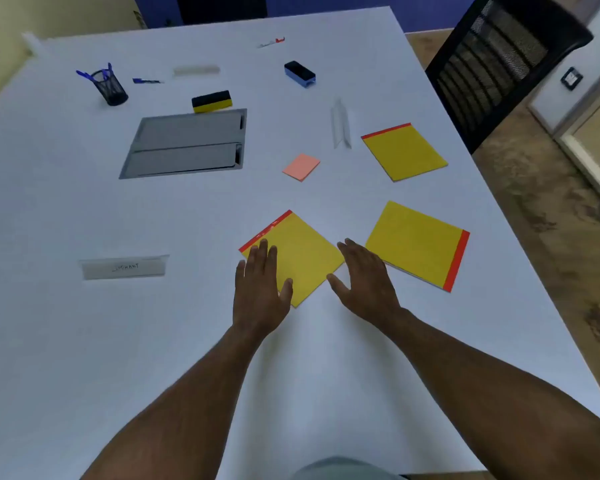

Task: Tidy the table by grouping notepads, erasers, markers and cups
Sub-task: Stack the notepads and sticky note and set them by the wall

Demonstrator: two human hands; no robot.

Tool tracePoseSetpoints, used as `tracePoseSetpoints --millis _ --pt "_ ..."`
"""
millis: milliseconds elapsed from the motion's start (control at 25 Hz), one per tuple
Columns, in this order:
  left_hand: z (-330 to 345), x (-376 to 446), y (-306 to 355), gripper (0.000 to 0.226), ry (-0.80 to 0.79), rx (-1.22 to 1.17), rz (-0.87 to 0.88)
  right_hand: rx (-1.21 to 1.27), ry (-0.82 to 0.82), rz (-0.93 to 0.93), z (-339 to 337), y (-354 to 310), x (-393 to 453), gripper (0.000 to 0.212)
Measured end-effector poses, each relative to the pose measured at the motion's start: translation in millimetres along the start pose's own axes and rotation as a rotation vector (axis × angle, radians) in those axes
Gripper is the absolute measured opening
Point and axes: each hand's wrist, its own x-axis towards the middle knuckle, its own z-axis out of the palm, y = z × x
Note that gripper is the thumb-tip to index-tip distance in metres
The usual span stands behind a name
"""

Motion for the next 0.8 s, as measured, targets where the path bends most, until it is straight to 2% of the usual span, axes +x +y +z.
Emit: tracePoseSetpoints --millis 320,440,560,680,800 --pt "38.7 18.3 -1.4 0.072 -0.157 -0.364 -0.350 0.124 -0.235 0.197 34.5 32.9 20.6 0.064" --pt "45.2 32.2 -10.6 0.072 -0.231 -0.551 -0.611 0.170 -0.294 0.263 49.4 37.4 39.4 0.066" --pt "51.5 45.3 -20.0 0.076 -0.222 -0.662 -0.809 0.244 -0.294 0.343 60.5 40.7 65.6 0.067" --pt "58.6 53.0 -26.9 0.075 -0.212 -0.653 -0.878 0.270 -0.280 0.406 68.5 40.0 85.8 0.066" --pt "65.5 60.3 -28.3 0.071 -0.142 -0.750 -0.954 0.268 -0.273 0.448 72.7 36.8 99.4 0.063"
